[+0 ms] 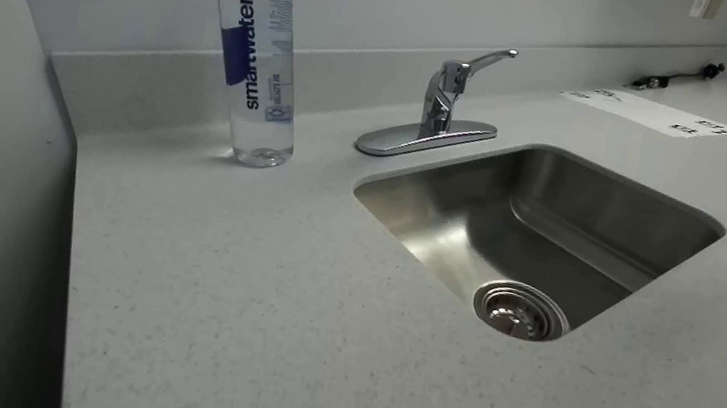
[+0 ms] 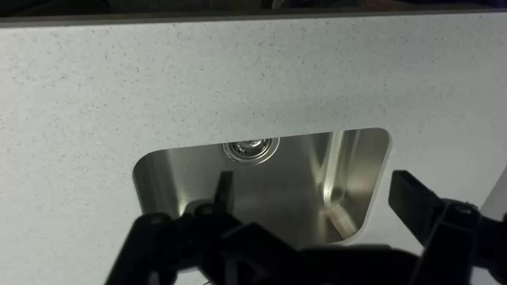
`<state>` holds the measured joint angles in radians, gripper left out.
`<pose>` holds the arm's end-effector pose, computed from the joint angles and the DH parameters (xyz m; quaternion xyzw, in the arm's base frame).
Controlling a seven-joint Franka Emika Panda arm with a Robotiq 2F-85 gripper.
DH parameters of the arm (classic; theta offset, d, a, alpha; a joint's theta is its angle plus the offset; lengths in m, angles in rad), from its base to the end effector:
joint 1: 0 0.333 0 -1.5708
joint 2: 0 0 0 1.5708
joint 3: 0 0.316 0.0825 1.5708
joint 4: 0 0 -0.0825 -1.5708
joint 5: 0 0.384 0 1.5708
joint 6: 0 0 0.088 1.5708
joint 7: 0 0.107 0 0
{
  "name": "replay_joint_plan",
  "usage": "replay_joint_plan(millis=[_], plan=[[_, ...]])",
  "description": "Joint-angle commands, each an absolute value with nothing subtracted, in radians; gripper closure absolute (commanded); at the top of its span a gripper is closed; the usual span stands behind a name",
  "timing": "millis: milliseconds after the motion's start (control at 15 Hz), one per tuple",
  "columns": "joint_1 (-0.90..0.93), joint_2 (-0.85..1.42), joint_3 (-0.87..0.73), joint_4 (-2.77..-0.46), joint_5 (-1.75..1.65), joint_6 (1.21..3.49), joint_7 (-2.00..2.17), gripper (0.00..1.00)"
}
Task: Move the faucet to the right
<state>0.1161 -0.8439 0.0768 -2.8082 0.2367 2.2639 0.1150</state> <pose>0.3144 0.0665 0.4570 -0.9856 0.0311 -0.1374 0.0931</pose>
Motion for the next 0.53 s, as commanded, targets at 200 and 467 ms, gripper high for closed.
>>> replay_joint_plan(millis=[200, 467], plan=[[0.117, -0.835, 0.075, -2.804, 0.235, 2.262, 0.116, 0.00], [0.117, -0.834, 0.075, -2.804, 0.235, 2.262, 0.116, 0.00]])
